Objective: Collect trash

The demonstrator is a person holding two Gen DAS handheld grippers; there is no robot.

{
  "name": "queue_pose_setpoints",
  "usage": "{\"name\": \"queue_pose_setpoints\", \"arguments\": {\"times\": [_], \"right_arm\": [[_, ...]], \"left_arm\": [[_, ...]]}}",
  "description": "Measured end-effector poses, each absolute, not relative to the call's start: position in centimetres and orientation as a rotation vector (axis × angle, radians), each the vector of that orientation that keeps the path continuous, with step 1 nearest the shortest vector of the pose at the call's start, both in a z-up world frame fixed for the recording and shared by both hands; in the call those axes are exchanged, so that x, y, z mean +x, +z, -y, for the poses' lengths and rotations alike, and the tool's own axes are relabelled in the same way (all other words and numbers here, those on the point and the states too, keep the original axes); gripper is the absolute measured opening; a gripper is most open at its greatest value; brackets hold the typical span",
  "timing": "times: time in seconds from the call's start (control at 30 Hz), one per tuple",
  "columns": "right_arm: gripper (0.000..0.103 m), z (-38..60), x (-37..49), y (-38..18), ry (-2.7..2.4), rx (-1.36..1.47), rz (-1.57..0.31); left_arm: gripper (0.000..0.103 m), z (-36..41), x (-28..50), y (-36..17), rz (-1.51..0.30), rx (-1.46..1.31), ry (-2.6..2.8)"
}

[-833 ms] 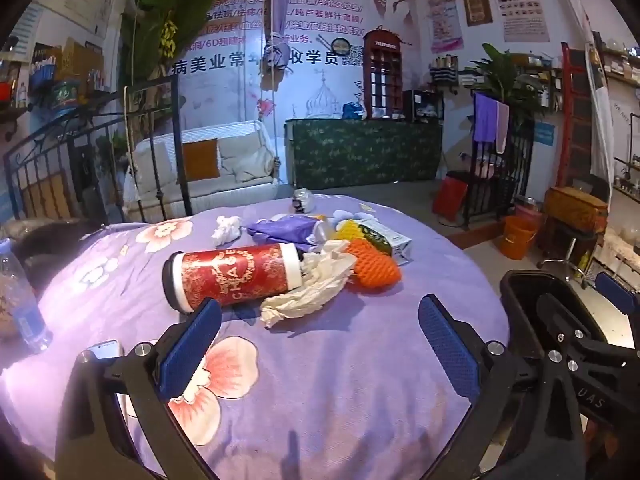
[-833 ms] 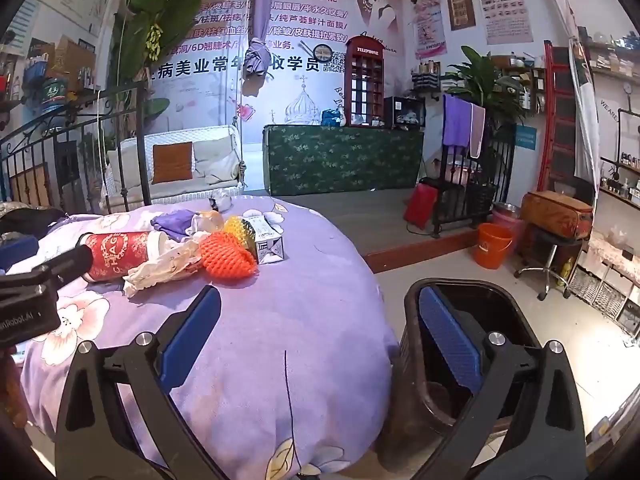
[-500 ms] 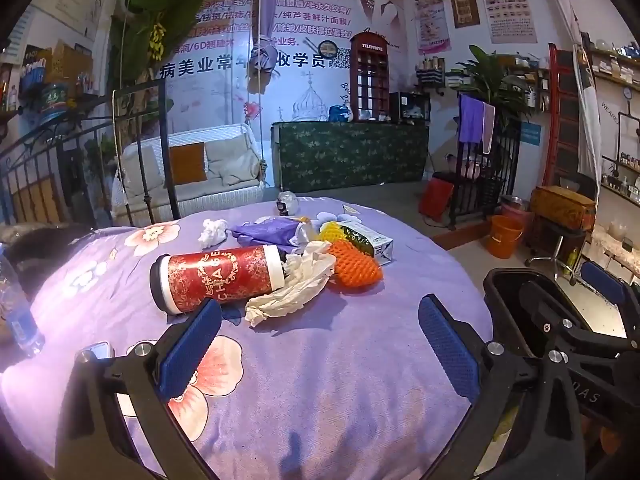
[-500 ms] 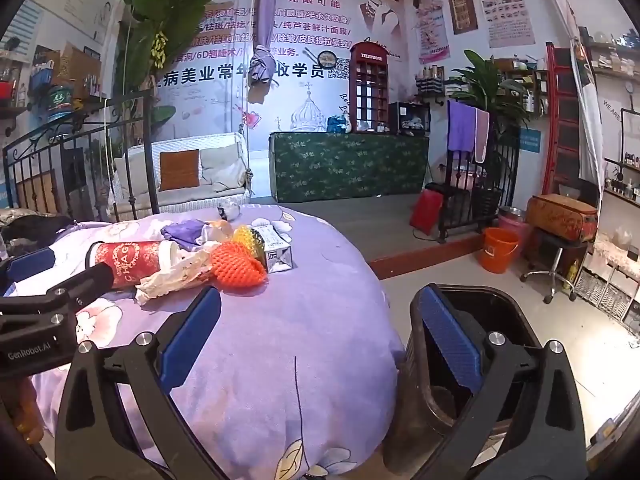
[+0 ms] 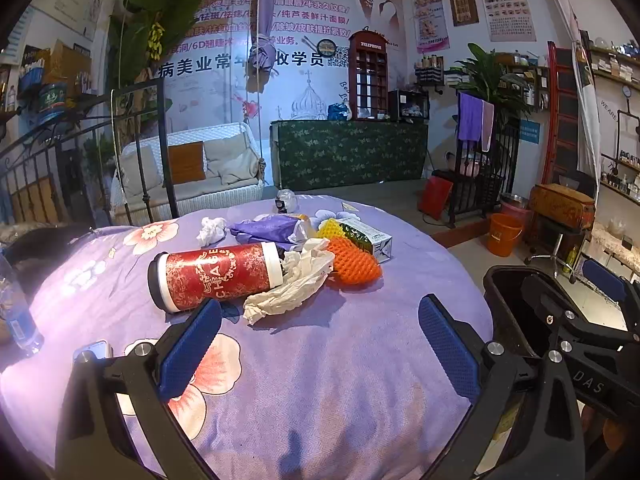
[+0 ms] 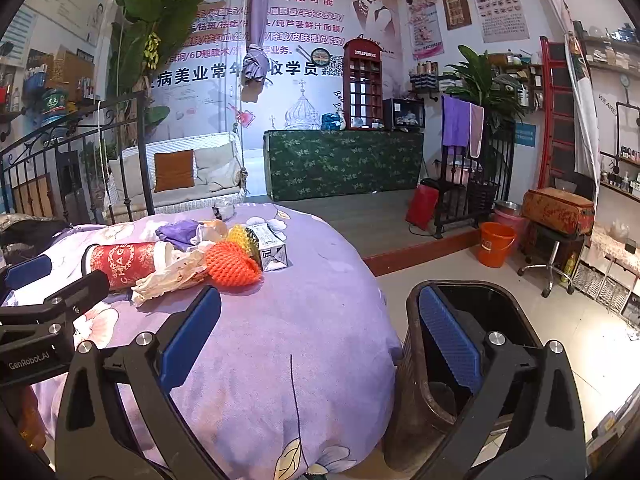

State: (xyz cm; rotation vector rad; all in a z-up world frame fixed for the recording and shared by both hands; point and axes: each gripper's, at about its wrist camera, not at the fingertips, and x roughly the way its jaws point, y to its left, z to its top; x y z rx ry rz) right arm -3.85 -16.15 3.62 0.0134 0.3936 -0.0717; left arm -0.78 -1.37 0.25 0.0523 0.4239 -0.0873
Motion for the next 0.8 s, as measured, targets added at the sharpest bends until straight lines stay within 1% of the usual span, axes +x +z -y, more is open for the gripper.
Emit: {"name": "queue_pose_setpoints", "arguments": {"times": [0.8], "right_arm": [[0.098, 16.62, -3.76, 3.18, -0.095, 0.036, -0.401]], "left_arm": [[0.097, 1.15, -0.46, -0.52, -0.435, 0.046, -0.089]]}}
